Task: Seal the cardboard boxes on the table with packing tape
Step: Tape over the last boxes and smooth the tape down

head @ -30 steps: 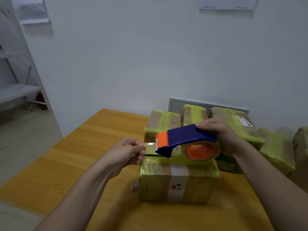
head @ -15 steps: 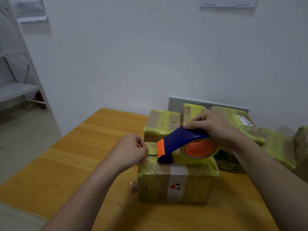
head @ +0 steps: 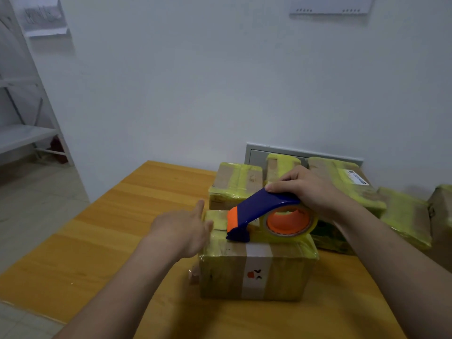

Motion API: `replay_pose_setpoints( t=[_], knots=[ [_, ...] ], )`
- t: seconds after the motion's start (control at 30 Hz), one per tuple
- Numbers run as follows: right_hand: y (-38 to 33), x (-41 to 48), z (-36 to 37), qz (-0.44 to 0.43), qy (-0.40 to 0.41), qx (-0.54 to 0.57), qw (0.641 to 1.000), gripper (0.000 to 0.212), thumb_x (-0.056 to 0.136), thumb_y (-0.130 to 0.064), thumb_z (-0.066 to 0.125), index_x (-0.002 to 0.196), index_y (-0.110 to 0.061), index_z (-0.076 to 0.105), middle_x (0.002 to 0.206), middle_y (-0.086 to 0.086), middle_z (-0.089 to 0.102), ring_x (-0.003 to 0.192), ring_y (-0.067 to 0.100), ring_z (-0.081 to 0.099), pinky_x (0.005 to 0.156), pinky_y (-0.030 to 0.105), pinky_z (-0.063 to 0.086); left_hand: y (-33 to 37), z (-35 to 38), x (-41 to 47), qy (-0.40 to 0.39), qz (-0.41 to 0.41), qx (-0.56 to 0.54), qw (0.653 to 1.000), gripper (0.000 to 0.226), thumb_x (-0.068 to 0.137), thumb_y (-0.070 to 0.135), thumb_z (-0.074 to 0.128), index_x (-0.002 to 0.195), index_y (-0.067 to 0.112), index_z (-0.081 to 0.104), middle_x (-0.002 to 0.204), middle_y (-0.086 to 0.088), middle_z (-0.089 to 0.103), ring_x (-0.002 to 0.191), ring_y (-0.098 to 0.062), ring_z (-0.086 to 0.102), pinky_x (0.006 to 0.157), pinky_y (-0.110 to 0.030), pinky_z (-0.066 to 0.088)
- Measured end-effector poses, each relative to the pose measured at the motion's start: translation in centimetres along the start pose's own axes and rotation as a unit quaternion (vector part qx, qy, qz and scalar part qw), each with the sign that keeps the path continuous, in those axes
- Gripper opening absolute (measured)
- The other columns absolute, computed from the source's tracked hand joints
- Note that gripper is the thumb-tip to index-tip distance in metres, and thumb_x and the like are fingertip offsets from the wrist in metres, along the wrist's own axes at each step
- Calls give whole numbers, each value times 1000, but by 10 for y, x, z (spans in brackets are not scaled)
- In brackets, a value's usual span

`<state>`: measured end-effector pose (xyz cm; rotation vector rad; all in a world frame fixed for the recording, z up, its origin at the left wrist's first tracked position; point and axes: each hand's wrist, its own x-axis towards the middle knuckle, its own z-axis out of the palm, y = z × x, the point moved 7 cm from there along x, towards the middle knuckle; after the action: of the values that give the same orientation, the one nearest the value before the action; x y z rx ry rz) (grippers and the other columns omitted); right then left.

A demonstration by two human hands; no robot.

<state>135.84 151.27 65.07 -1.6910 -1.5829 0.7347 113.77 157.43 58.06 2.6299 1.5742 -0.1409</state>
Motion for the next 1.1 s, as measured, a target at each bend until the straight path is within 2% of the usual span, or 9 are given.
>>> replay_pose_setpoints(
  t=[0.07, 0.17, 0.23, 0.37, 0.47, 0.57, 0.7, 0.87, 1.1],
  knots=[
    [2, -1, 0, 1, 5, 3, 1000, 34, 93, -36, 68, 72, -10, 73, 64, 6, 68, 53, 10, 58, 67, 31, 46, -4, 5, -4, 4, 12, -41, 999, 59, 110, 51, 19, 165, 35, 5, 142, -7, 60, 116, -29, 64, 97, -45, 52],
    [3, -1, 0, 5, 6, 0, 1000, 35, 92, -38, 68, 76, -8, 74, 67, 8, 70, 54, 12, 60, 68, 31, 48, 4, -5, -4, 113, 37, -107, 987, 55, 109, 29, 35, 162, 34, 20, 143, -3, 55, 120, -29, 58, 94, -44, 53],
    [2, -1, 1, 6, -3, 1, 1000, 34, 92, -39, 68, 79, -8, 75, 71, 9, 71, 57, 13, 62, 69, 32, 49, 11, -1, 5, 147, 47, -204, 967, 52, 109, 28, 37, 160, 32, 28, 152, -1, 46, 131, -26, 50, 101, -42, 49],
    [1, -7, 0, 41, -42, 47, 997, 33, 93, -39, 67, 95, -7, 75, 89, 15, 75, 75, 21, 68, 73, 30, 53, 22, 30, 29, 40, 46, -375, 925, 50, 111, 45, 31, 159, 30, 32, 160, -4, 38, 145, -23, 39, 114, -40, 37],
    [-8, -6, -1, 34, -47, 29, 998, 33, 93, -40, 66, 91, -9, 76, 83, 12, 75, 69, 16, 67, 67, 25, 51, 19, 36, 38, 25, 51, -348, 936, 41, 111, 48, 27, 142, 31, 47, 139, -4, 54, 123, -21, 54, 102, -39, 46],
    [-11, -6, -1, 16, -22, 8, 1000, 34, 93, -41, 67, 90, -9, 77, 86, 17, 74, 72, 22, 66, 74, 33, 51, 15, 37, 42, 20, 55, -312, 948, 33, 110, 51, 26, 124, 33, 50, 117, -2, 59, 103, -18, 57, 91, -41, 50],
    [-5, -13, -2, 6, -7, 18, 1000, 32, 93, -37, 68, 92, -6, 77, 90, 19, 74, 86, 40, 67, 78, 39, 51, 20, 34, 37, 21, 69, -277, 958, 34, 110, 51, 25, 121, 30, 49, 111, -5, 57, 101, -23, 55, 86, -41, 46],
    [-7, -19, -21, 1, -8, -28, 1000, 30, 92, -38, 69, 83, -11, 78, 72, 5, 72, 64, 12, 64, 67, 27, 47, 18, 31, 36, 22, 80, -256, 963, 36, 109, 53, 25, 123, 30, 49, 113, -5, 58, 102, -22, 55, 86, -39, 44],
    [15, -35, -33, 10, -3, 1, 1000, 28, 95, -32, 65, 81, -10, 77, 62, -2, 67, 57, 6, 59, 62, 23, 44, 23, 23, 39, -18, 100, -202, 974, 39, 109, 53, 25, 130, 29, 46, 121, -5, 56, 105, -23, 55, 89, -39, 44]
  ],
)
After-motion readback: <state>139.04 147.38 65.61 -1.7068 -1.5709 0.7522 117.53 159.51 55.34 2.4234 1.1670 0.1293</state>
